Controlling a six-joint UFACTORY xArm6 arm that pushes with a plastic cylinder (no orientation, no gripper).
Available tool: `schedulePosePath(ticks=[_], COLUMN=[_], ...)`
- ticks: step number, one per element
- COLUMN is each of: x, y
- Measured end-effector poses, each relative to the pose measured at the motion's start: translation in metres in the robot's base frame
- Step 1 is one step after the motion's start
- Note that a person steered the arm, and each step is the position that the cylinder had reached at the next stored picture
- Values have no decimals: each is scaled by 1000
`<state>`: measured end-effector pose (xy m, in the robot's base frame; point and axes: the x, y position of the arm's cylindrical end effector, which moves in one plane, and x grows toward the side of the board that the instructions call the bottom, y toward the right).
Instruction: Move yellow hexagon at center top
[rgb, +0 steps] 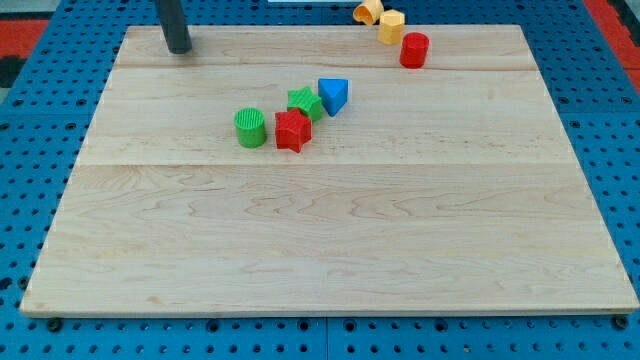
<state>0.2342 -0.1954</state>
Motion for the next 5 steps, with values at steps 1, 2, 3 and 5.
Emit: schedulePosePath(ticks=[1,2,3,5], x=[10,17,28,48], y=[33,143,235,383])
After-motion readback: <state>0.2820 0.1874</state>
